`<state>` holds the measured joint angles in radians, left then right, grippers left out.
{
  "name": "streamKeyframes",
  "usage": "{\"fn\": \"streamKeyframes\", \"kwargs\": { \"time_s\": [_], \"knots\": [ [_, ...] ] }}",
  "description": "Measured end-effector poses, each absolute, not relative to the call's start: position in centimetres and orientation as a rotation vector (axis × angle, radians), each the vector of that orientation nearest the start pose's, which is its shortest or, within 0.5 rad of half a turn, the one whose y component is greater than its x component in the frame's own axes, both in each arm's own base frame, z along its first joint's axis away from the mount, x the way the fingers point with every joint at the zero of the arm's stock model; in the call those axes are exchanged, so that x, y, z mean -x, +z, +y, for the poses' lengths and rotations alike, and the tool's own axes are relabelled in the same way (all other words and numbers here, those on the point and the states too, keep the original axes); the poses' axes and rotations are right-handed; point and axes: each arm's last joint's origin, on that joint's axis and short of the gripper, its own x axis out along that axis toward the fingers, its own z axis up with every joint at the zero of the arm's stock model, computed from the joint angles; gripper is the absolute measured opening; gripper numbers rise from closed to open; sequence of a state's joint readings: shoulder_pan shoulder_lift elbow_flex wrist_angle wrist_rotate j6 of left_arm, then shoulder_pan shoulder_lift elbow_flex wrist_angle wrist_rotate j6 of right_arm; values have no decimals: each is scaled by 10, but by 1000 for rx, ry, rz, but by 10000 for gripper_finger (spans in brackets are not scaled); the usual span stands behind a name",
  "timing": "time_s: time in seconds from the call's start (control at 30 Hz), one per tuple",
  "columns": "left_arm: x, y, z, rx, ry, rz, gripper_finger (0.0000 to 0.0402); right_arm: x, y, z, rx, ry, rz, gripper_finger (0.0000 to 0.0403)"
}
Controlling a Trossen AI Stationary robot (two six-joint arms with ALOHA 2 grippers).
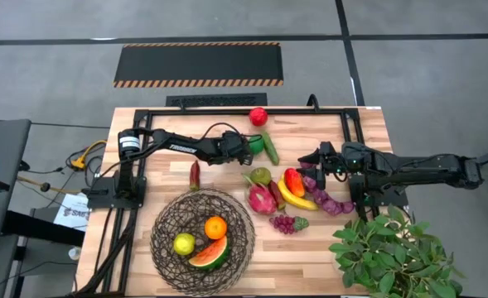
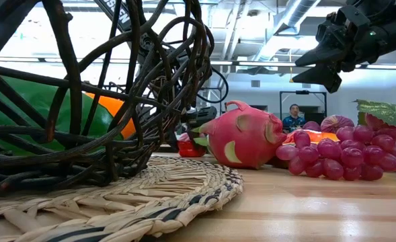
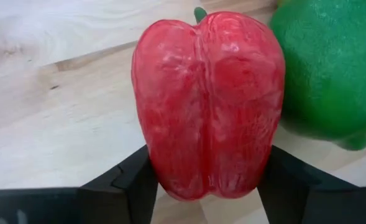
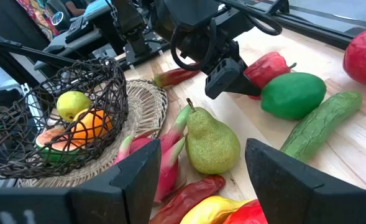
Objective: Build produce basket
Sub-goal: Put the bell pepper into the woven basket
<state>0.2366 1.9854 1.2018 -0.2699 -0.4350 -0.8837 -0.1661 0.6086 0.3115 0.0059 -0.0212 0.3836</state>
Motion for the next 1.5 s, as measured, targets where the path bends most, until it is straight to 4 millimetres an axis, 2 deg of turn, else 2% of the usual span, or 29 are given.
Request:
{"fn": "streamKeyframes", "kwargs": {
  "time_s": [0.57, 0.7, 0.87, 1.13, 1.33, 1.5],
  "knots": [
    [-377, 134, 97, 667, 1002, 726, 205, -146, 212, -24, -407, -198, 260, 255],
    [-382, 141, 98, 666, 964, 733, 205, -146, 212, -24, -407, -198, 260, 255],
    [-393, 161, 95, 639, 909, 732, 206, -146, 212, -24, -407, -199, 260, 255],
    [-406, 207, 81, 500, 890, 807, 206, -146, 212, -24, -407, -199, 260, 255],
    [-412, 237, 61, 414, 848, 850, 206, -146, 212, -24, -407, -199, 262, 255],
    [-415, 263, 32, 362, 751, 915, 206, -146, 211, -24, -408, -201, 269, 255]
  ]
}}
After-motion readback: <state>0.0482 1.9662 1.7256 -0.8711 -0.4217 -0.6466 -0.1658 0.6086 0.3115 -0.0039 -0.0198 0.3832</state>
